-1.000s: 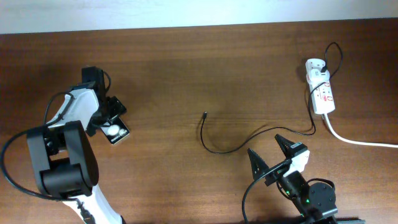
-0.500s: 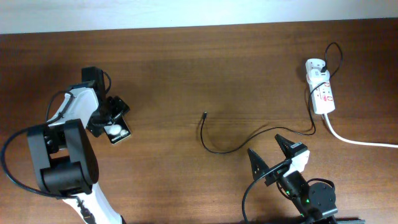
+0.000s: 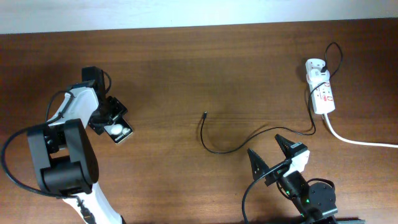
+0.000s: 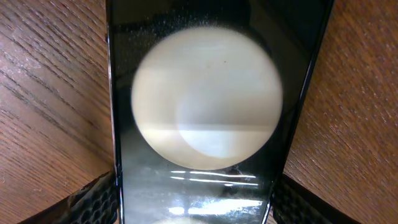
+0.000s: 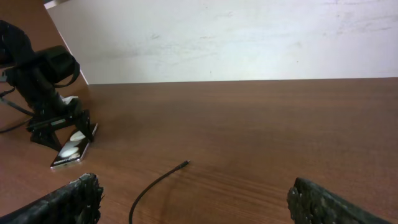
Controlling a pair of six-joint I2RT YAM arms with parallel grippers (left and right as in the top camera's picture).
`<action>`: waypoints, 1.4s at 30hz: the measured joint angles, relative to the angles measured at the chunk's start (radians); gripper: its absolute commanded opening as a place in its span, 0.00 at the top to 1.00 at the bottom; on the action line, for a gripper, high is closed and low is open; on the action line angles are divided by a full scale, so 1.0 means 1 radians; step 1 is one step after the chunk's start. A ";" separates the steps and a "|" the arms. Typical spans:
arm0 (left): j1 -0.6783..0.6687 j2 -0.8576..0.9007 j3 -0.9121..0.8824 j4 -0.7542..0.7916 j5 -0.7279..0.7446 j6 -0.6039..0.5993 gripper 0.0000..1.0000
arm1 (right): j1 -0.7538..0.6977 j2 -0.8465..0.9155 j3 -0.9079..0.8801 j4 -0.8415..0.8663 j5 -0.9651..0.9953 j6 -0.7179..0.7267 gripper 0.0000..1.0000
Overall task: Plug charger to phone and switch on socket
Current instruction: 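Lift the phone with the left gripper and carry it toward the table center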
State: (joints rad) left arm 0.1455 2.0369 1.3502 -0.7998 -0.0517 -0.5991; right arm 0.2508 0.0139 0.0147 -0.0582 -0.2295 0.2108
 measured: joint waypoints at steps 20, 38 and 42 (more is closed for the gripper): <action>-0.381 0.099 0.276 -0.100 0.057 0.005 0.49 | 0.000 0.000 0.000 0.000 0.000 0.000 0.01; -0.637 0.099 0.420 -0.144 0.127 0.004 1.00 | 0.000 0.000 0.000 0.000 0.000 0.000 0.01; -0.618 0.099 0.420 -0.155 0.230 0.004 1.00 | 0.000 0.000 0.000 0.000 0.000 0.000 0.01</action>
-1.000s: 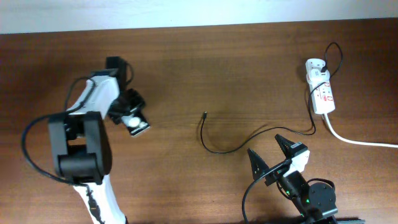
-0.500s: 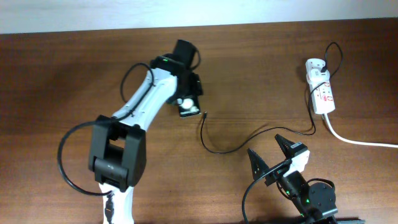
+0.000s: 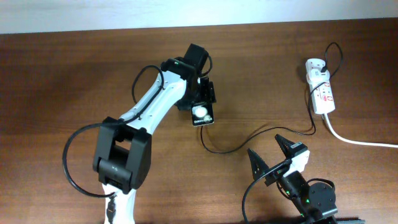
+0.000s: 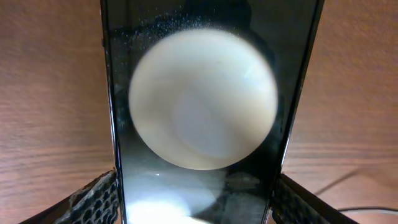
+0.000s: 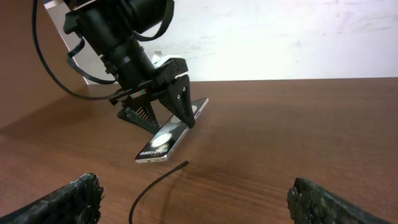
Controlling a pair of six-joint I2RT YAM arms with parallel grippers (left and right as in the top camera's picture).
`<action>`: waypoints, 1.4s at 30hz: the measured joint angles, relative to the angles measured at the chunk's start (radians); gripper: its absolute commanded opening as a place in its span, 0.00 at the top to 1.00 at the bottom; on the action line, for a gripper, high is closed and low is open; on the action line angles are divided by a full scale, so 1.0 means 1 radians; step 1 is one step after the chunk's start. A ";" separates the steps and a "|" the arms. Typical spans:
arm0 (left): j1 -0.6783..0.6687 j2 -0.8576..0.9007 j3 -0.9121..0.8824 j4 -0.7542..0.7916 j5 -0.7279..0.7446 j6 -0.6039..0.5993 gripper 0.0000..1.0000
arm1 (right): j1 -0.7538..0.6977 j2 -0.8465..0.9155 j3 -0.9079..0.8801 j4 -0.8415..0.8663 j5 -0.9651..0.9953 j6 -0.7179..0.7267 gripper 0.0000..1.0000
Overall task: Plug charger to phone and switch on socket
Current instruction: 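Lift the phone with the left gripper and carry it toward the table center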
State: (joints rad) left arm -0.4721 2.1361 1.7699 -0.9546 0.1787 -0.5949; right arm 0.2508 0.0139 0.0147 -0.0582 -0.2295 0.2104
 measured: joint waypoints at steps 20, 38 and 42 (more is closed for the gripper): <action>0.068 0.000 0.002 -0.204 0.294 -0.009 1.00 | 0.000 0.000 0.000 0.000 0.000 0.000 0.01; 0.235 0.000 0.002 -0.415 0.561 -0.166 1.00 | 0.000 0.000 0.000 0.000 0.000 0.000 0.01; 0.241 0.000 0.002 -0.417 0.615 -0.185 1.00 | 0.000 0.000 0.000 0.000 0.000 0.000 0.01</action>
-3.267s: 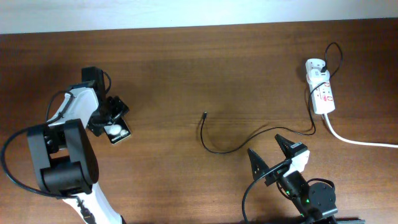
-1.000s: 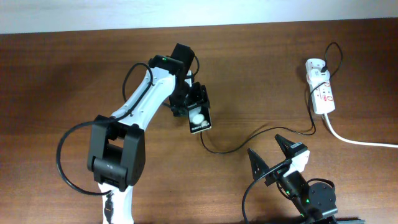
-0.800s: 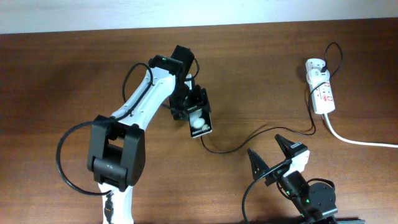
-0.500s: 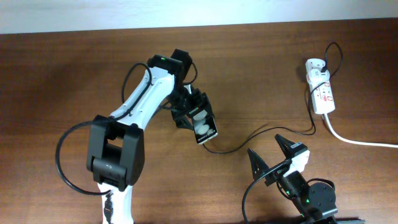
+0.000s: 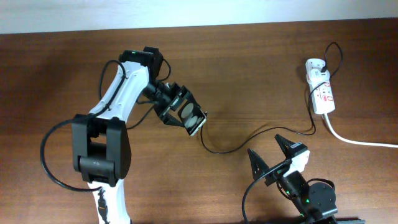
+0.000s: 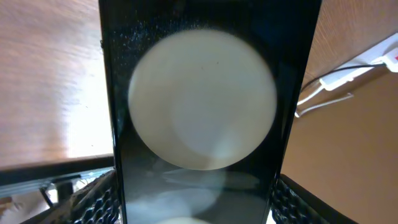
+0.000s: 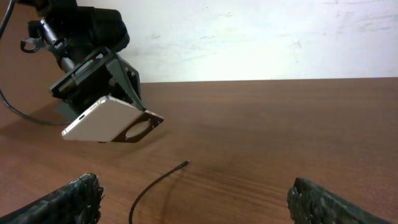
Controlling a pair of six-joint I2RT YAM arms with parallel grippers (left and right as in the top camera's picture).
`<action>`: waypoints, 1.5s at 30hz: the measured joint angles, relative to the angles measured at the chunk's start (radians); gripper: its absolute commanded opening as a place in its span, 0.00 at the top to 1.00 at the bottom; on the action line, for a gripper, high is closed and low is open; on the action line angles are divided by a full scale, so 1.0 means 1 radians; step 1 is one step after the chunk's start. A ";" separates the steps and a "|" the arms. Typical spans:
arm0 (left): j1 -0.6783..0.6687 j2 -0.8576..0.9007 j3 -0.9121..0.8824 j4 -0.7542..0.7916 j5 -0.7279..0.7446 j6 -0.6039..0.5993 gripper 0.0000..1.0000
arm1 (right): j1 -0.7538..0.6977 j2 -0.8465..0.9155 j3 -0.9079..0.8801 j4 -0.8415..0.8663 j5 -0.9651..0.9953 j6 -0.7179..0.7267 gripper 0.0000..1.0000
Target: Plug charger to phone and switch on socket
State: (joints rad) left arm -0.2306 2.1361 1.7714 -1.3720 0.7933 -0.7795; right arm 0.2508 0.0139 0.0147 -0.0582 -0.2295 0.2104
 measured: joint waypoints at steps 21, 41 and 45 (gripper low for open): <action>-0.013 0.000 0.000 0.095 -0.315 -0.030 1.00 | 0.000 0.000 0.000 0.000 0.000 0.000 0.01; -0.048 0.000 0.000 0.147 -0.395 -0.052 1.00 | 0.000 0.000 -0.001 0.064 -0.319 0.434 0.01; -0.048 0.000 0.000 0.147 -0.395 -0.056 1.00 | 0.000 0.008 -0.001 0.066 -0.322 0.476 0.01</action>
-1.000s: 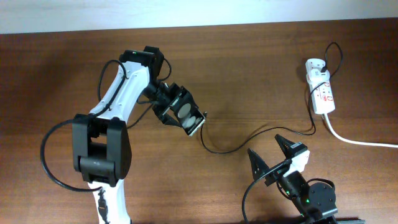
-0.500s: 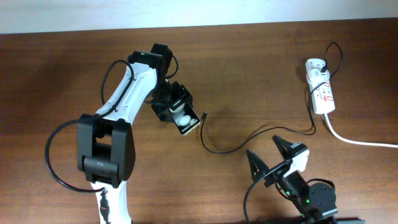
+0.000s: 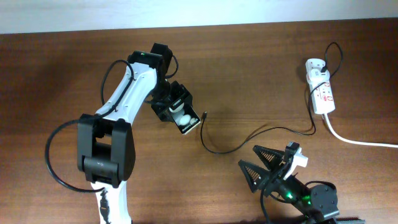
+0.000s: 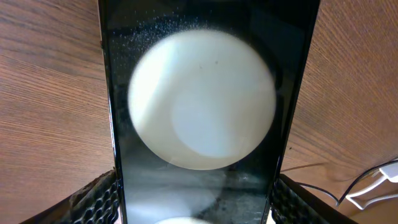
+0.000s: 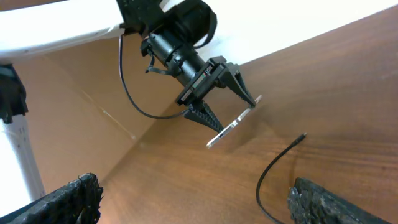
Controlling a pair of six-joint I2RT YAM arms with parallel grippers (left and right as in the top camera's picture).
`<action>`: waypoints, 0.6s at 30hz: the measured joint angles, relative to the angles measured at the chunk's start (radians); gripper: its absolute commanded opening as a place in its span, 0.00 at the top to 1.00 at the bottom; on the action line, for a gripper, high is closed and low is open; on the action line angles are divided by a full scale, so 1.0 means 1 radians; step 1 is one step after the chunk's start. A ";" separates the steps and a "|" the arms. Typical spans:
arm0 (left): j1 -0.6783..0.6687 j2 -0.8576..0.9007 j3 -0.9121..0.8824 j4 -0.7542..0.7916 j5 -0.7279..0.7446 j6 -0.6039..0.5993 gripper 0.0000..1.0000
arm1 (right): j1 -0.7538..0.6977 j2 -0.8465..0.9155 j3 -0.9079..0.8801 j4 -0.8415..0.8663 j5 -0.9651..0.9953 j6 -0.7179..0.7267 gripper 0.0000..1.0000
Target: Plug charger to phone and switch on socket
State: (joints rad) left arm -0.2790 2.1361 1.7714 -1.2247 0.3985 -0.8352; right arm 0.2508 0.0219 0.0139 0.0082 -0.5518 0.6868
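My left gripper [image 3: 175, 113] is shut on the black phone [image 3: 184, 116], holding it near the table's middle; its glossy screen [image 4: 202, 99] fills the left wrist view between both pads [image 4: 93, 199]. The thin black charger cable [image 3: 236, 144] lies on the wood, its free plug tip [image 3: 204, 114] just right of the phone's lower end. The cable runs to the white socket strip [image 3: 320, 87] at the far right. My right gripper [image 3: 268, 167] stands open at the table's front, tilted, with nothing between its fingers [image 5: 62, 199]. It looks toward the phone [image 5: 233, 126] and plug tip [image 5: 302, 135].
A white mains cord [image 3: 357, 140] leaves the socket strip toward the right edge. A black loop of cable [image 3: 333, 59] curls around the strip. The wooden table [image 3: 261, 68] ends at a white wall along the far side.
My left gripper has brought the phone down a little and turned it, its lower end now beside the plug tip. My right gripper has tilted and shifted slightly left, still open.
The left gripper first held the phone at the far left of the table. Then it held it near the centre above the cable's end, then tilted up left of the plug tip, and now close beside the tip. The right gripper stayed open at the front and has now tilted.
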 measured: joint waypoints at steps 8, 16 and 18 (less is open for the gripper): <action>0.000 0.000 0.002 0.002 -0.002 -0.002 1.00 | 0.001 0.239 -0.003 0.238 0.004 0.077 0.01; 0.000 0.000 0.002 0.003 -0.007 -0.019 1.00 | 0.152 0.797 0.235 0.275 0.058 0.018 0.01; 0.000 0.000 0.002 0.003 -0.006 -0.022 1.00 | 0.205 0.934 0.338 0.272 0.101 -0.009 0.01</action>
State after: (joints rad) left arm -0.2790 2.1361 1.7733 -1.2213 0.3920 -0.8574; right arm 0.4561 0.9562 0.3519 0.2806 -0.4511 0.6781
